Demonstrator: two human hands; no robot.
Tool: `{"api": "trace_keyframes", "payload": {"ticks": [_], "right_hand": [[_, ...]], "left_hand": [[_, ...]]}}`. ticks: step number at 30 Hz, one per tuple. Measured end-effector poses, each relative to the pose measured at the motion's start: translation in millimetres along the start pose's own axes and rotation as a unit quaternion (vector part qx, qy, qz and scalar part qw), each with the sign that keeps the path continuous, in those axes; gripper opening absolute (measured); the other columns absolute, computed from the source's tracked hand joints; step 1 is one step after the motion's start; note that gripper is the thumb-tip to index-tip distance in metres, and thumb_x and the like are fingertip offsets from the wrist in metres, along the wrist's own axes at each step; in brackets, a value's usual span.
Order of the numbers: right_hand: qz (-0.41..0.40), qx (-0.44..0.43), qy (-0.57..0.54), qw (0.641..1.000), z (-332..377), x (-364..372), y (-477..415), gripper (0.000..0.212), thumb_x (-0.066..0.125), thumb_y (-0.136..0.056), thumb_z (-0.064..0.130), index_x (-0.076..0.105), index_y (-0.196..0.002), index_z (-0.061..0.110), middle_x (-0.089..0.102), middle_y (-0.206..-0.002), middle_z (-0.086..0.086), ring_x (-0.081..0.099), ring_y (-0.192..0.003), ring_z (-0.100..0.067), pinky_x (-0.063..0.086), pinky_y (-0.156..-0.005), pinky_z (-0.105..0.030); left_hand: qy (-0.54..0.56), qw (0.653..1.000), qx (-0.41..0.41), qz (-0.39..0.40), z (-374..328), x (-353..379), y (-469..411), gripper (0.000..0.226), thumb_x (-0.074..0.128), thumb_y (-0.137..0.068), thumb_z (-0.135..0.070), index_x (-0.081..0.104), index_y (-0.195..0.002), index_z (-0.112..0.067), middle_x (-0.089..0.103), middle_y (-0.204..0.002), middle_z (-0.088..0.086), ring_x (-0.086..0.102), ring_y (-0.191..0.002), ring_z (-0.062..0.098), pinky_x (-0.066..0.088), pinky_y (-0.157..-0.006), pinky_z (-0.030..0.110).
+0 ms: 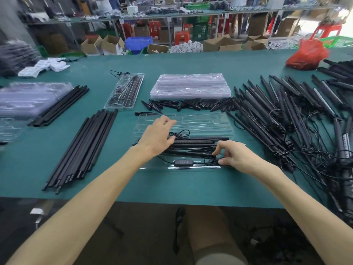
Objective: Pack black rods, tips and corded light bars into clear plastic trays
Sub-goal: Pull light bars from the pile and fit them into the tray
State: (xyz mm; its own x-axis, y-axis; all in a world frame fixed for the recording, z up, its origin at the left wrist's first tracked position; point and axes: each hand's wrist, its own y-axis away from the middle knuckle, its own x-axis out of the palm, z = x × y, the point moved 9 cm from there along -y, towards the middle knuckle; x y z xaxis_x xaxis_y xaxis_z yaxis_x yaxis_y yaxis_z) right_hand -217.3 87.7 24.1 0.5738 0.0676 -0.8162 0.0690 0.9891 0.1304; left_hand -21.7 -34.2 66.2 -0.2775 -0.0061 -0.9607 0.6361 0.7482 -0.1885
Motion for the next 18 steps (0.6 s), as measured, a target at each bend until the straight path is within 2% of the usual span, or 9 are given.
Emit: {"api": "trace_keyframes", "payload": {"ticks": [2,5,8,11,15,18], "right_hand": [[0.001,0.002,-0.003,1.000,-0.6,0.1,-0.3,0.019,0.075,-0.088,0.012,0.066,-0.100,0.024,0.060,-0.078,-0.001,0.054,-0.071,-0.013,0.041,-0.069,-0.022],[0.003,0.004,-0.003,1.000,-0.9,0.2,0.0,0.019,0.074,-0.088,0.012,0.066,-0.100,0.024,0.059,-0.079,-0.001,0.055,-0.074,-0.016,0.044,-0.073,-0.028],[0.002,0.004,-0.006,1.000,-1.7,0.3,-0.3,0.019,0.074,-0.088,0.012,0.065,-0.098,0.025,0.062,-0.079,-0.006,0.054,-0.073,-0.017,0.045,-0.073,-0.032],[0.001,0.001,-0.010,1.000,-1.7,0.3,-1.4,0.021,0.075,-0.088,0.011,0.063,-0.094,0.028,0.059,-0.078,-0.001,0.053,-0.073,-0.017,0.041,-0.064,-0.028],[0.001,0.002,0.004,1.000,-1.2,0.1,-2.0,0.023,0.075,-0.087,0.013,0.062,-0.090,0.031,0.060,-0.078,0.001,0.057,-0.074,-0.018,0.046,-0.070,-0.031],[0.003,0.004,0.004,1.000,-2.0,1.2,-2.3,0.022,0.074,-0.088,0.013,0.062,-0.090,0.031,0.061,-0.079,0.000,0.057,-0.074,-0.017,0.046,-0.069,-0.031]], "left_hand": [[-0.038,0.998,0.025,0.046,-12.0,14.8,-10.2,0.052,0.059,-0.100,-0.032,0.044,-0.150,-0.023,0.046,-0.145,0.002,0.043,-0.133,0.023,0.039,-0.108,0.045],[-0.075,0.996,0.015,0.046,-13.2,23.2,-21.1,0.046,0.062,-0.098,-0.036,0.055,-0.141,-0.020,0.057,-0.137,0.003,0.049,-0.128,0.024,0.038,-0.105,0.042],[-0.088,0.996,0.019,-0.008,-10.5,13.4,-20.9,0.028,0.066,-0.095,-0.035,0.068,-0.118,-0.018,0.066,-0.118,0.001,0.055,-0.115,0.023,0.036,-0.098,0.037],[-0.062,0.997,0.011,-0.048,0.9,1.3,-11.1,0.017,0.065,-0.096,-0.031,0.066,-0.104,-0.016,0.064,-0.109,0.001,0.056,-0.108,0.021,0.038,-0.095,0.035],[0.010,0.987,-0.080,-0.142,42.9,-33.5,8.1,0.016,0.065,-0.096,-0.025,0.063,-0.099,-0.010,0.061,-0.104,0.005,0.056,-0.099,0.023,0.045,-0.090,0.039],[0.019,0.968,-0.150,-0.201,82.0,-57.1,27.2,0.015,0.064,-0.096,-0.020,0.058,-0.096,-0.007,0.056,-0.103,0.009,0.055,-0.093,0.027,0.048,-0.085,0.043]]}}
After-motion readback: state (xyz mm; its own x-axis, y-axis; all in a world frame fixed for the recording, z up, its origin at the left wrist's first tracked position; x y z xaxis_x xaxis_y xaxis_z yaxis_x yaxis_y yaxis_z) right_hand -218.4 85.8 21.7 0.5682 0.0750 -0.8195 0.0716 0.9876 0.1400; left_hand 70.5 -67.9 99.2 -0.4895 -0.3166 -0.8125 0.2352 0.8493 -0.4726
